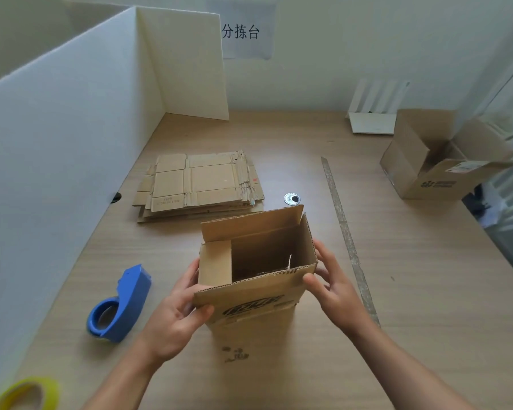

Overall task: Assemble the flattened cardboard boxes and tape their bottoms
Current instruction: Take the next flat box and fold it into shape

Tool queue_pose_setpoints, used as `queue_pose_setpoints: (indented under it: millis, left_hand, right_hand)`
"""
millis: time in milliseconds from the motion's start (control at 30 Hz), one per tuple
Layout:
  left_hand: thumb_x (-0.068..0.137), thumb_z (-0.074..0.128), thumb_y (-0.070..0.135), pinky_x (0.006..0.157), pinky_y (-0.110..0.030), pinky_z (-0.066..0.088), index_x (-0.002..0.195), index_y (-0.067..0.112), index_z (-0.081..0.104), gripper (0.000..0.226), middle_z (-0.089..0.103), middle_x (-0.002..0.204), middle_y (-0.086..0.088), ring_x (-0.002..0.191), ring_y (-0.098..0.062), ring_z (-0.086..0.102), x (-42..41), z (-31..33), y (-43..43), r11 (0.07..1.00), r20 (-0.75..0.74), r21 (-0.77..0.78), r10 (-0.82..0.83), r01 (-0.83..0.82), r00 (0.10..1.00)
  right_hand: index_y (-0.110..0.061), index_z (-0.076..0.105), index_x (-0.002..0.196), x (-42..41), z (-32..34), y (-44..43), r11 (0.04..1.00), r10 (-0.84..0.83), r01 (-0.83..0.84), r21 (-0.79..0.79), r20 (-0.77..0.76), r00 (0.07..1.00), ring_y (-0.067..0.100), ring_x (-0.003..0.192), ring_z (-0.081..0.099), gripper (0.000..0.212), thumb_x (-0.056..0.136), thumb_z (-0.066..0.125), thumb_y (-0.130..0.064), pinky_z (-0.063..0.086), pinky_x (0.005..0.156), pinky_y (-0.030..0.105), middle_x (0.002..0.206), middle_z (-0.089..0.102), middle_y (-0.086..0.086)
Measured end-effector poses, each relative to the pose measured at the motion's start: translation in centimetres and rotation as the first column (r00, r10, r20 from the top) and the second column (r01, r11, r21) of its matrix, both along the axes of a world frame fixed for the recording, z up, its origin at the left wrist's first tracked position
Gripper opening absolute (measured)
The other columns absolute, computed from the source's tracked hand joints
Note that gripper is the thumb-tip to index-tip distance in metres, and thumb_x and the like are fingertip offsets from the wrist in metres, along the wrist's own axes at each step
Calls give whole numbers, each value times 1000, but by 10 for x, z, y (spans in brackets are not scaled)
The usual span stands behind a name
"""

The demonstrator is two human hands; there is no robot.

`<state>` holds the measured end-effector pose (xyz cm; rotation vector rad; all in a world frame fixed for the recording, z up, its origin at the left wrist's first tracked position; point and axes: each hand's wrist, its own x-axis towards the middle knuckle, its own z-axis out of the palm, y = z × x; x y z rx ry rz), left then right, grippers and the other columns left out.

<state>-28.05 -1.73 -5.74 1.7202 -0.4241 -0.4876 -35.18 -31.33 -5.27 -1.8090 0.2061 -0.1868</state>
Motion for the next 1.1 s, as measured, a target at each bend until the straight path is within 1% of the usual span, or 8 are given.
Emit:
queue_pose_setpoints:
  millis: [300, 367, 467, 633, 733, 833, 1033, 1100]
  left_hand:
    - [73, 76, 28, 116, -28, 31, 105, 28, 77, 32, 12, 154, 34, 146, 10, 13, 9, 11, -5, 998, -14, 49, -43, 43, 999]
    - [72, 76, 30, 115, -32, 36, 105, 30, 75, 34, 19, 151, 38, 147, 4, 21, 11, 9, -9, 998, -30, 28, 52, -51, 998]
    - [77, 76, 41, 98, -14, 43, 107, 38, 71, 31, 31, 143, 47, 140, 8, 32, 13, 7, -16, 988, -20, 6, 151, -151, 988]
    - [75, 66, 52, 104, -35, 47, 121, 42, 58, 48, 42, 143, 27, 138, -7, 41, 19, 0, -26, 942, 25, 87, 324, -325, 946]
    - [73, 69, 54, 95, -33, 47, 149, 44, 24, 89, 44, 137, 17, 126, -10, 48, 29, 3, -30, 913, 85, 147, 371, -380, 925]
    - [76, 77, 51, 89, -39, 50, 146, 62, -1, 105, 42, 127, 9, 111, -12, 50, 49, 11, -33, 887, 182, 281, 324, -365, 928]
    - [79, 75, 53, 96, -37, 47, 143, 45, 40, 73, 39, 127, 6, 121, -19, 48, 72, 13, -41, 871, 220, 421, 173, -254, 960]
    - [78, 76, 53, 92, -38, 48, 147, 50, 30, 83, 44, 124, 9, 114, -15, 51, 75, 12, -38, 880, 223, 388, 200, -275, 954]
  right_hand:
    - [-43, 54, 132, 7, -6, -11, 976, 135, -141, -166, -47, 990, -14, 120, 43, 51, 83, 59, -60, 47, 80, 10, 139, 35, -14]
    - [-40, 64, 123, 10, -10, -9, 986, 96, -103, -131, -61, 994, -10, 118, 46, 34, 92, 60, -51, 47, 84, 12, 137, 37, -11]
    - [-27, 73, 105, 14, -15, 0, 1000, -27, 27, -9, -58, 998, -5, 108, 56, 29, 90, 55, -43, 51, 81, 16, 132, 45, -4]
    - [-51, 49, 134, 18, -19, 9, 988, -157, 157, -14, -50, 986, -5, 101, 56, 47, 89, 62, -45, 53, 76, 17, 123, 52, -22]
    - [-64, 35, 136, 22, -20, 10, 985, -168, 166, -39, -58, 984, 3, 100, 57, 59, 94, 66, -36, 52, 78, 20, 120, 50, -19]
    - [-69, 30, 134, 28, -18, 11, 987, -153, 148, -62, -87, 984, 8, 103, 55, 62, 94, 64, -37, 52, 84, 25, 118, 47, -19]
    - [-74, 19, 136, 32, -16, 6, 988, -142, 134, -74, -121, 982, 11, 102, 55, 69, 95, 63, -41, 51, 80, 23, 116, 44, -17]
    - [-71, 14, 141, 33, -17, 2, 989, -130, 120, -83, -140, 982, 13, 103, 55, 73, 95, 63, -42, 52, 85, 27, 116, 45, -14]
